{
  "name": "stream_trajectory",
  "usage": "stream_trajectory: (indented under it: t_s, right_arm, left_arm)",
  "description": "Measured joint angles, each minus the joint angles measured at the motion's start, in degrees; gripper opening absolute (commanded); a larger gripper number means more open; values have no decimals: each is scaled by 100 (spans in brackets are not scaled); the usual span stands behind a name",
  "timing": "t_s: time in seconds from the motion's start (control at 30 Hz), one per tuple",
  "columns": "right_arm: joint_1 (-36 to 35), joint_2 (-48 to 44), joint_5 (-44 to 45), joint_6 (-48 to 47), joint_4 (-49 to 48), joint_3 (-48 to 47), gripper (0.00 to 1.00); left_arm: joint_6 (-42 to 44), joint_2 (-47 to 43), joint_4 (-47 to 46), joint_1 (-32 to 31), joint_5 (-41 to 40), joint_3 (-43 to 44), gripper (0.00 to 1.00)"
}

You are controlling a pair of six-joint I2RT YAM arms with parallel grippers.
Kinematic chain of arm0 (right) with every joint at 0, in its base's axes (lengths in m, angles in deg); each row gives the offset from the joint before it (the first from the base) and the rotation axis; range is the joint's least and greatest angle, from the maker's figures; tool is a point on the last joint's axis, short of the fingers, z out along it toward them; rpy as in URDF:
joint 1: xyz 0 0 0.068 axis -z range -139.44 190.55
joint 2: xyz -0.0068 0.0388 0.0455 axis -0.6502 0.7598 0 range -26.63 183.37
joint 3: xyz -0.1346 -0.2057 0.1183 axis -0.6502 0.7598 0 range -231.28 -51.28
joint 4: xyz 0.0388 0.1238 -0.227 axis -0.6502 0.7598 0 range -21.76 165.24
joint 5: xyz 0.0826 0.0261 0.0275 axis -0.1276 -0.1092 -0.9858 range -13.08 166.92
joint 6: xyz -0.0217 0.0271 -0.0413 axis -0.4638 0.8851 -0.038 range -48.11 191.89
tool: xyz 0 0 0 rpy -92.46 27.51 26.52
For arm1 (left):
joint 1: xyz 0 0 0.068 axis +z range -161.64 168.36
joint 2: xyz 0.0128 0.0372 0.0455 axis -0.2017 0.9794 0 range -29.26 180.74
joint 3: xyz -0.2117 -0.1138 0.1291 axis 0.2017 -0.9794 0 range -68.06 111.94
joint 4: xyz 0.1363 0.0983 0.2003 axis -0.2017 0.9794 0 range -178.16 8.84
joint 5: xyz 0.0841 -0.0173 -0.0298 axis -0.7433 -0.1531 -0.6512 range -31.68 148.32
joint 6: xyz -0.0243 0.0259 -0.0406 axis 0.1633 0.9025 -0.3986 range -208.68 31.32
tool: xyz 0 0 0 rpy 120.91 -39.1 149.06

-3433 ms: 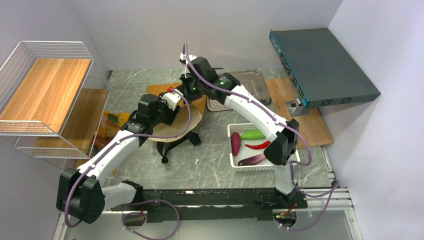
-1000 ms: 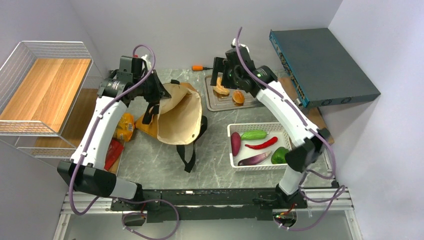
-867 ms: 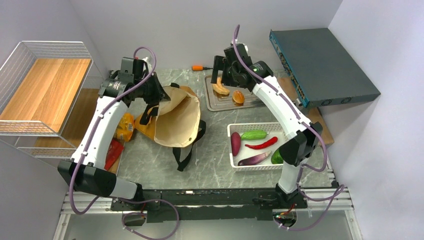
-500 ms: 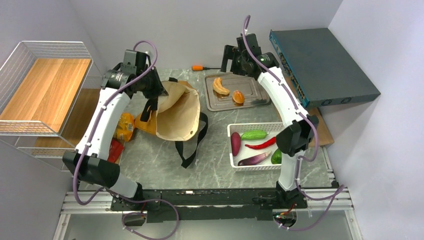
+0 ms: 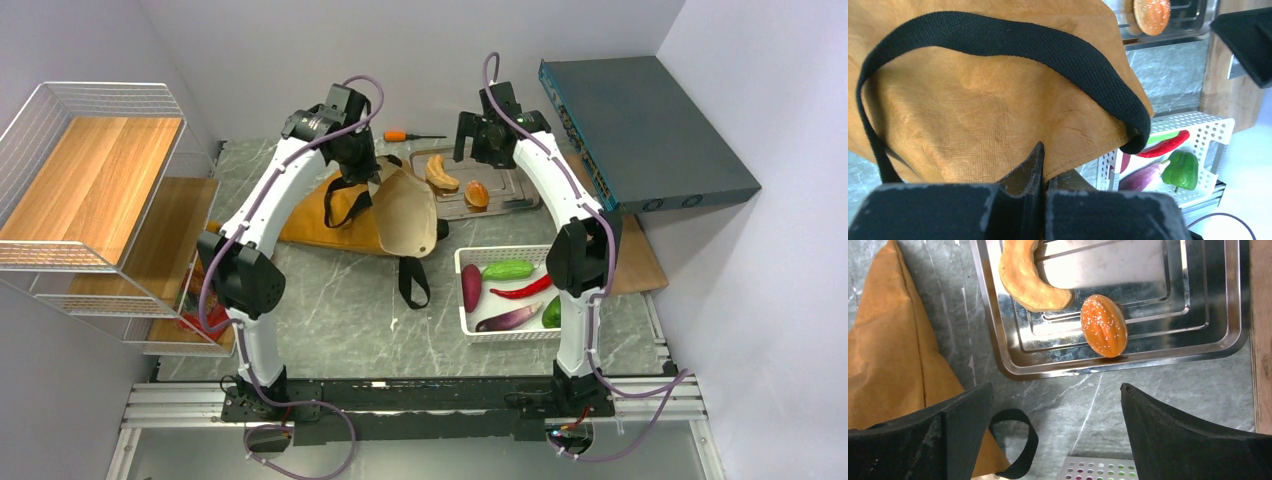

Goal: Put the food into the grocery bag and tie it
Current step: Pick up the food from the tray.

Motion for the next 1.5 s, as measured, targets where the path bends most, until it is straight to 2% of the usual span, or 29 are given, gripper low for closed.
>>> stream_trajectory:
  t_s: [0.3,0.57,0.8,1.27,1.5]
  right_arm:
    - [269,597,-511,-153,-13,-197,100]
    - [214,1239,-1145,-94,-149,-531,100]
    - [61,1652,-1443,76,-479,-1113,100]
    - [-157,2396,-1058,319,-1744,-1561,100]
    - [-157,2564,-763,267,-1993,-1561,100]
  left_arm:
    - [219,138,380,164,-256,92,0]
    - [260,-57,348,651,-201,-334,0]
    - [264,-74,280,748,-37,-553,0]
    - [256,-494,129,1547,358,-1338,0]
    - [258,-636,24,1532,435,-1598,0]
